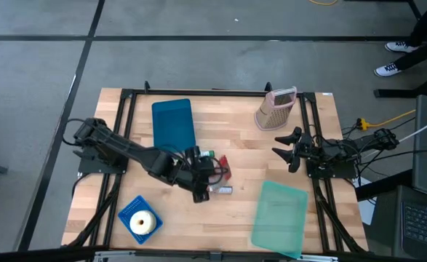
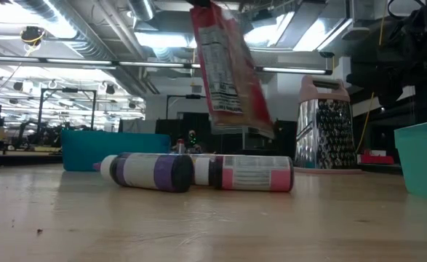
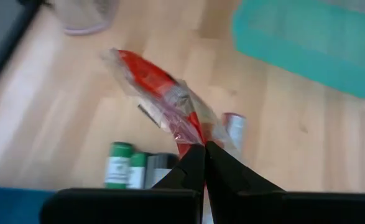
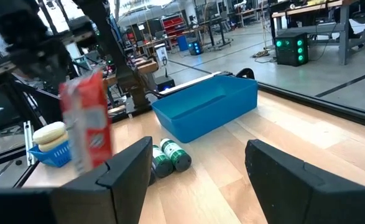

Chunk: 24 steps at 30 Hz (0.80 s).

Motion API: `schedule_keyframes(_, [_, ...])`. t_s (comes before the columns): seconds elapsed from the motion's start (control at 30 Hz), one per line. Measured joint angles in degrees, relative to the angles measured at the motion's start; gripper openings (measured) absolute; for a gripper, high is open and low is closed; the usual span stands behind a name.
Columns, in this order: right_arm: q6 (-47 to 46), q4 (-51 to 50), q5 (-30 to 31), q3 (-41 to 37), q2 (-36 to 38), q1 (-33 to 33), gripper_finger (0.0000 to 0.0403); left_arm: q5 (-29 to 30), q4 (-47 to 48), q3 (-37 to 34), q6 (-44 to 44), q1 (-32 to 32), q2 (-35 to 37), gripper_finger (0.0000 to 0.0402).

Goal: Pick & Place Food Item
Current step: Put the red popcorn bag into the blue bin

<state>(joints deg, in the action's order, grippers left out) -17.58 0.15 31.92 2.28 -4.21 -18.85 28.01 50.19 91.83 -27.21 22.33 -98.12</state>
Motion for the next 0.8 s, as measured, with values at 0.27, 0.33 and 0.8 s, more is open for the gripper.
schedule_keyframes(0.27, [0.0, 0.0, 0.0, 0.0, 0.0, 0.0, 0.0254, 6.0, 6.2, 0.0, -0.1, -1.7, 4.6, 0.0001])
schedule_keyframes(0.33, [0.0, 0.0, 0.0, 0.0, 0.0, 0.0, 0.0254, 7.9, 8.5, 0.0, -0.5, -2.4, 6.0, 0.0001])
schedule_keyframes(0.8, [0.0, 0.0, 0.0, 0.0, 0.0, 0.0, 0.0254, 15.9, 29.0, -1.2, -8.6, -6.5, 19.0, 0.0001])
